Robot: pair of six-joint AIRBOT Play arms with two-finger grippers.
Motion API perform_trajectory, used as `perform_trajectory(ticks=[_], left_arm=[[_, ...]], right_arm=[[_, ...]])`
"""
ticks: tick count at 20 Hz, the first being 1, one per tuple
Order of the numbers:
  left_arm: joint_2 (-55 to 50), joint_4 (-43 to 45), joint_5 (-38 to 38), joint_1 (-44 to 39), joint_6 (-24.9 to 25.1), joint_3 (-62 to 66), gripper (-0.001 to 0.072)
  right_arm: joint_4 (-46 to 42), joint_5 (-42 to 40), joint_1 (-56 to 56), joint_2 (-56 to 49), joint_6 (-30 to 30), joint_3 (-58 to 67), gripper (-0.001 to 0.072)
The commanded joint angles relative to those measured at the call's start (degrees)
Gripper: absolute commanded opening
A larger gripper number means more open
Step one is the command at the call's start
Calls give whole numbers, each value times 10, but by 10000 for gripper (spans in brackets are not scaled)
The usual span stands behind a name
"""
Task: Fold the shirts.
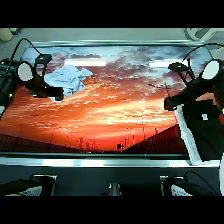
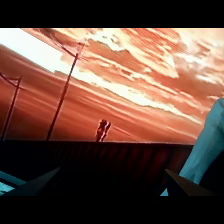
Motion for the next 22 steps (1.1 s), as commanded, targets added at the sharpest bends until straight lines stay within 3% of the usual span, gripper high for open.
perform_trajectory(ticks=[1,4,9,14,17,19,20,22], left_arm=[[0,0,0,0,0,0,716],[0,0,2,0,-3,0,716],[-8,0,68,-1,-32,0,717],[-59,16,242,9,-38,14,717],[-170,15,211,78,-101,136,720],[-263,-9,128,135,-153,243,720],[-305,-45,88,159,-162,282,720],[-356,-125,78,187,-161,300,720]], right_arm=[[0,0,0,0,0,0,699],[0,0,0,0,0,0,698],[0,-9,0,0,0,0,699],[0,-62,0,0,0,0,699],[2,-57,0,0,1,0,698],[17,-56,0,0,0,0,700],[29,-57,0,0,0,0,700],[37,-66,0,0,0,0,700]])
